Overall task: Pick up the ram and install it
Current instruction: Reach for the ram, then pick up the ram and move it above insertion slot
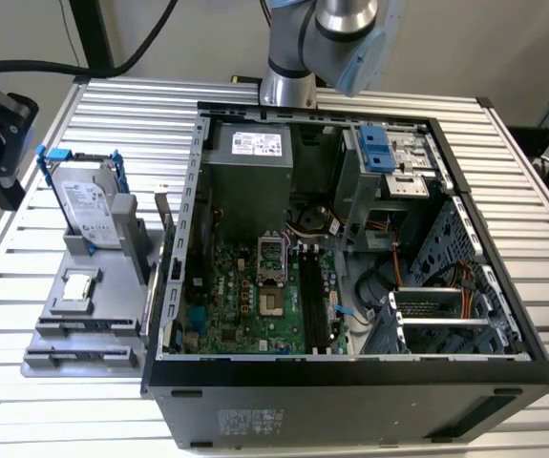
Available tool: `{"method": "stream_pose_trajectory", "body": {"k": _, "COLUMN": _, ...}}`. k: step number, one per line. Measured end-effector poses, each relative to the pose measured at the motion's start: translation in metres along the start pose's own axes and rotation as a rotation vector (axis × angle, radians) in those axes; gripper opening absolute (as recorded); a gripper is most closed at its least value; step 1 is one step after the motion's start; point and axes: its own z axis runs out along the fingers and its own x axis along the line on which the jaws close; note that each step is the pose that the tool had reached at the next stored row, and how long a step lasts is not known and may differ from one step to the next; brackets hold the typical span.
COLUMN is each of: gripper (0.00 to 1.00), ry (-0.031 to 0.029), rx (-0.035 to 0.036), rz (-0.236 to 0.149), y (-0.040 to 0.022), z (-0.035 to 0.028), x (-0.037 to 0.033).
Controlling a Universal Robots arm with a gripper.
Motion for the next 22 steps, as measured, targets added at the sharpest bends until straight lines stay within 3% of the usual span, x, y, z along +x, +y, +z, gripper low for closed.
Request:
{"method": "stream_pose_trajectory", "body": {"k": 11, "gripper": 0.0, "ry": 0.0, "rx": 0.0, "rz": 0.0, "y": -0.0195, "z": -0.0008, "x": -0.0002}}
{"method": "stream_pose_trajectory", "body": {"k": 22, "gripper": 0.0, "ry": 0.0018, "rx": 0.0002, "rz": 0.0, "y": -0.0223, "z": -0.0009, "x": 0.0}}
